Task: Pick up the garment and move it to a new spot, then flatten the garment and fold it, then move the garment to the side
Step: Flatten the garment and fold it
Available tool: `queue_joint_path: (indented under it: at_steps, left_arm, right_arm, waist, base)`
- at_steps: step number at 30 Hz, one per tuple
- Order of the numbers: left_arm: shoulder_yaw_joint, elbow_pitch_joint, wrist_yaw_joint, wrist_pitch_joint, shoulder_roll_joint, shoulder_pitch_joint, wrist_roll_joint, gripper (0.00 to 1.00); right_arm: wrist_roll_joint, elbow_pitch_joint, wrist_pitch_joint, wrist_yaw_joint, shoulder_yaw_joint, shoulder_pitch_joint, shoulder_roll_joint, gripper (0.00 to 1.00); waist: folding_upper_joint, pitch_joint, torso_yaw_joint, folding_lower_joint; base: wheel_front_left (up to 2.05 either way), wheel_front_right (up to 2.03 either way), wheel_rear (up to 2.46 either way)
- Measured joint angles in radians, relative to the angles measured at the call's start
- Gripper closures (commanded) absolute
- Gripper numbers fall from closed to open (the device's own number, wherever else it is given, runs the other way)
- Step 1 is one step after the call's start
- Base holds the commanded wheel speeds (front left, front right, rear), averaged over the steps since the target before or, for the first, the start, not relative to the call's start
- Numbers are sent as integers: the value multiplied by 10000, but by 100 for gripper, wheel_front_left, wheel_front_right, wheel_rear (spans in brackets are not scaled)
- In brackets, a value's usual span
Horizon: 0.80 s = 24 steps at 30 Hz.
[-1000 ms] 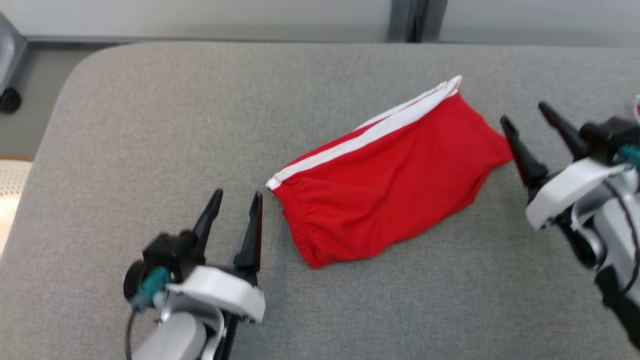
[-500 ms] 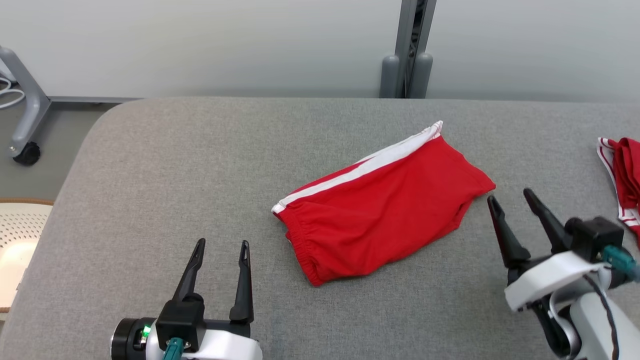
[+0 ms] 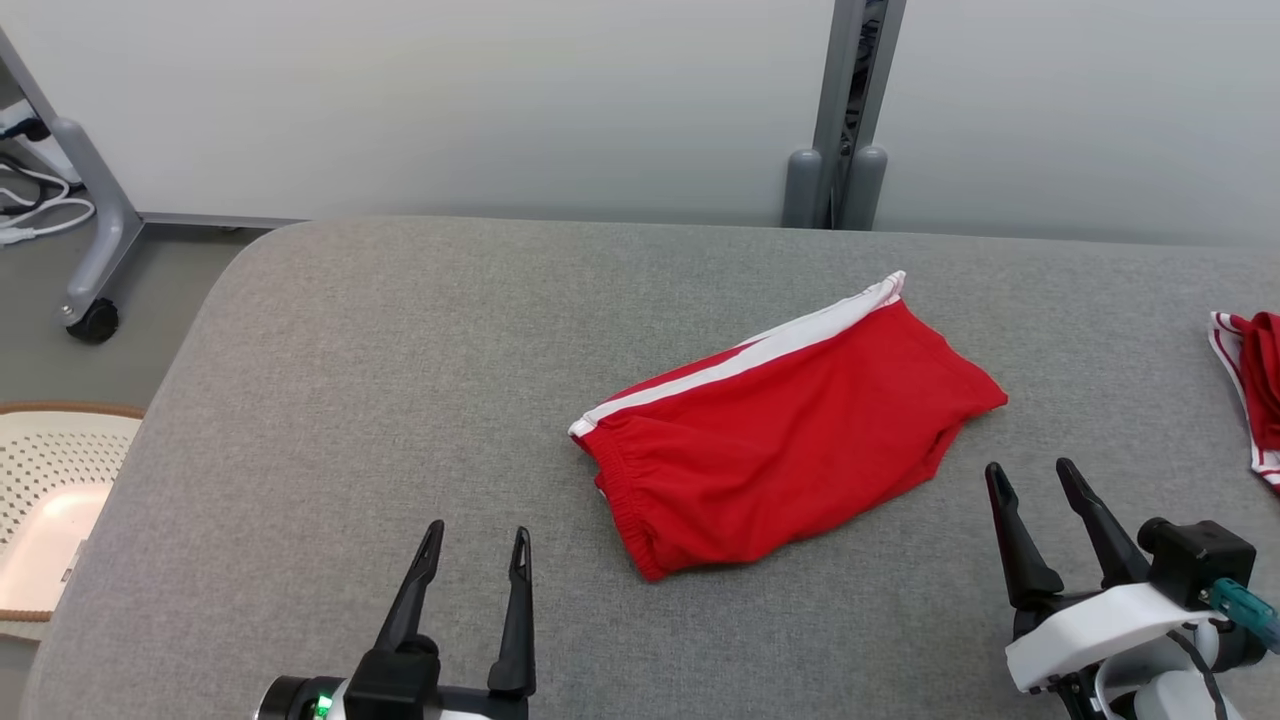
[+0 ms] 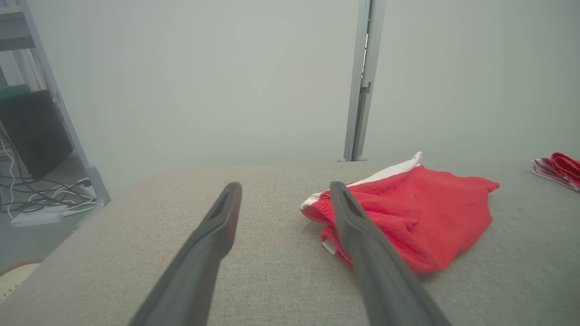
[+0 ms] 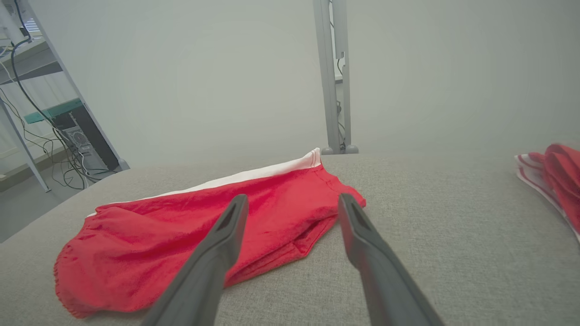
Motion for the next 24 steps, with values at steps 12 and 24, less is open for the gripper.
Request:
queue_joint_path:
  at_steps: [12,24]
  left_arm:
    - [-67,205,-901,0,-355,-177,604,0]
    - [-211,357,-1315,0,-522,-779,784,0]
  right_arm:
    - [2683,2002,780,0,-545,-1761,-19,0]
    - [5179,4560,2504,-2,-1034,-3886,-698,0]
  waist:
    - [0,634,333,0]
    - [0,1522,944,0]
  base:
    - [0,0,0]
    - [0,0,0]
